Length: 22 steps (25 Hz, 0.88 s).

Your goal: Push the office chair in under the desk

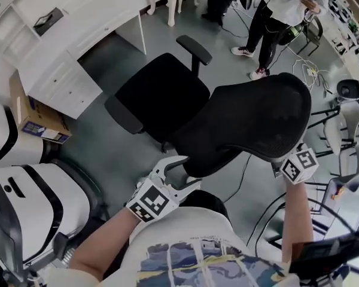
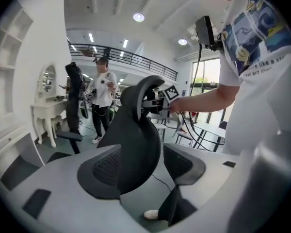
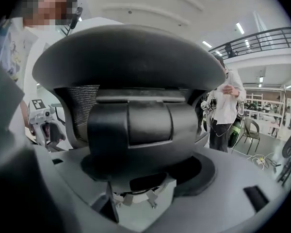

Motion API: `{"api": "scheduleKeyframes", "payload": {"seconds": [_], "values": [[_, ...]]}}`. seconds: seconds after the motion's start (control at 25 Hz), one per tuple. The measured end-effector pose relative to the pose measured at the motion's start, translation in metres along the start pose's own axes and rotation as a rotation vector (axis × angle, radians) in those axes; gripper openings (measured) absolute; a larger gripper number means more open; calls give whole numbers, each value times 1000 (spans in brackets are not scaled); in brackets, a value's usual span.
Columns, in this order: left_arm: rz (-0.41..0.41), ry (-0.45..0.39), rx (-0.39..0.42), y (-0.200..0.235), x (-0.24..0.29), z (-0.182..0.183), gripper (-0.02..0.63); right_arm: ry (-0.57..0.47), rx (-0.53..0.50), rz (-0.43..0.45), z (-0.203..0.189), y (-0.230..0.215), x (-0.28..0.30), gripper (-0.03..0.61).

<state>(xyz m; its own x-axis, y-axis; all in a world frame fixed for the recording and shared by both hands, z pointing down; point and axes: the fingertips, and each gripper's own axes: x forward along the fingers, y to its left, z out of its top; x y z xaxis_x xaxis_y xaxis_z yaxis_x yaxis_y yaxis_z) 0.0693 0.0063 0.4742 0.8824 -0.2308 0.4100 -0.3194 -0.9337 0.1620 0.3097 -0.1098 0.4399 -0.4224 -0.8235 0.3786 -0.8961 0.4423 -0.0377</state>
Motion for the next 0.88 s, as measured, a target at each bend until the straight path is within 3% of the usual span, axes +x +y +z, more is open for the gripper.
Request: {"api": "scheduleKeyframes", "payload": {"seconds": [0.12, 0.28, 0.4, 0.48, 0.88], "values": [[-76, 51, 52, -7, 13, -10, 270, -19, 20, -22, 3, -4, -2, 325], [-102, 86, 85, -13, 33, -15, 268, -22, 27, -30, 5, -4, -2, 325], [-61, 141, 120, -13, 47, -22, 267, -25, 32, -44, 4, -2, -2, 325], [-16, 160, 123, -13, 51, -26, 206, -25, 30, -47, 3, -1, -3, 325], [42, 151, 90, -6, 51, -26, 178, -61, 21, -10, 8, 1, 3, 325]]}}
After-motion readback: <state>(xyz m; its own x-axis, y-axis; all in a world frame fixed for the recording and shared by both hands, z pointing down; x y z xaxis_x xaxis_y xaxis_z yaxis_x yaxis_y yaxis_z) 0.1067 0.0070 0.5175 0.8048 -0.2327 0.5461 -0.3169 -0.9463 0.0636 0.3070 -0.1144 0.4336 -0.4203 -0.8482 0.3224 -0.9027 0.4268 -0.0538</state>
